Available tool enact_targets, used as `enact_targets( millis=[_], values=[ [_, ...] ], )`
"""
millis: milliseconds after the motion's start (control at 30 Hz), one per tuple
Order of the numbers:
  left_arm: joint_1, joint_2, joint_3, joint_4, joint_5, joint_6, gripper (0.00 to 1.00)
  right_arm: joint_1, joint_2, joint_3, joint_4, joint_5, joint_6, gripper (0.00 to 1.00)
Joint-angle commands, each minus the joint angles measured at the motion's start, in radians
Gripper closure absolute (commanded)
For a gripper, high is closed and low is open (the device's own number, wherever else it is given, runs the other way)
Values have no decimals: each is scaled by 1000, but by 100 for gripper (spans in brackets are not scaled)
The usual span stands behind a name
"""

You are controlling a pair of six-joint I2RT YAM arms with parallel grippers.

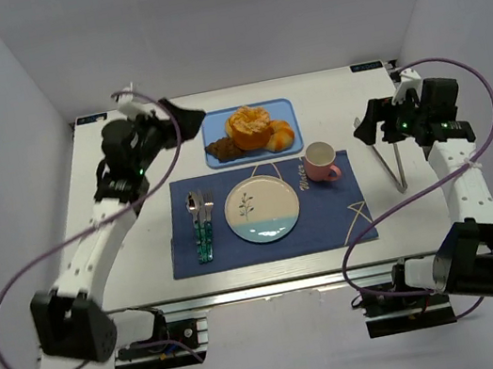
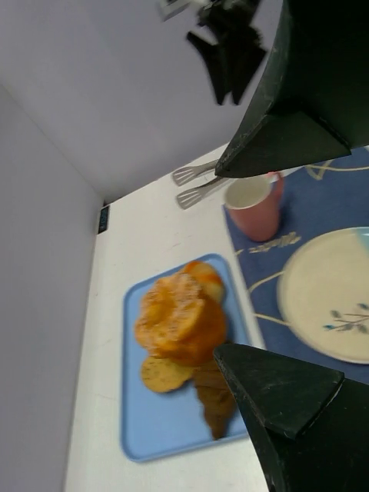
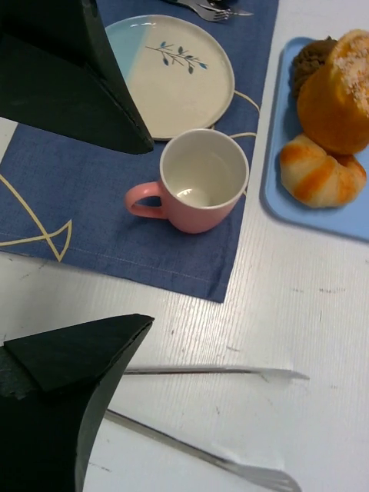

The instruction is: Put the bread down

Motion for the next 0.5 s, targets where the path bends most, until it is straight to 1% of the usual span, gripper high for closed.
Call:
enact_targets(
  millis=[0, 33, 67, 100, 133, 167, 200, 233, 267, 300, 333, 367, 400, 433, 467],
  values=[
    [-2, -219, -185, -74, 8, 23, 2, -29, 0, 35, 46, 37, 56, 11],
    [-2, -268, -260, -90, 3, 21, 2, -59, 1, 29, 66, 7, 30, 11],
    [-2, -364, -295, -141, -18, 20, 2, -82, 3, 22, 69, -40, 1, 11],
    [-1, -412, -329, -162, -27, 12, 3, -108, 14, 16, 68, -150, -47, 11],
    [-1, -457, -360, -182, -40, 6, 4, -140, 24, 19, 36, -185, -141, 23],
    [-1, -542, -415, -221, -66, -5, 7, -148, 37, 28, 11, -208, -191, 43],
    [-1, -583, -438, -240, -78, -11, 11, -148, 72, 39, -24, -185, -237, 70],
    [-1, -618, -460, -257, -89, -17, 18, -148, 90, 67, -53, -159, -258, 100],
    [-1, -653, -495, -292, -99, -25, 28, -151, 107, 81, -97, -129, -277, 100],
    [-1, -708, -510, -307, -118, -38, 55, -153, 141, 90, -124, -96, -309, 100],
    [-1, -735, -527, -318, -121, -45, 71, -153, 155, 108, -157, -87, -349, 100],
    [-1, -755, -552, -340, -124, -52, 83, -153, 162, 110, -203, -79, -416, 89],
    [-1, -772, -562, -350, -129, -66, 95, -153, 176, 105, -214, -46, -439, 66],
    [-1, -799, -572, -369, -127, -69, 96, -153, 184, 98, -228, -21, -458, 26],
    [-1, -811, -581, -378, -126, -72, 94, -153, 190, 92, -243, -3, -496, 17]
  ],
)
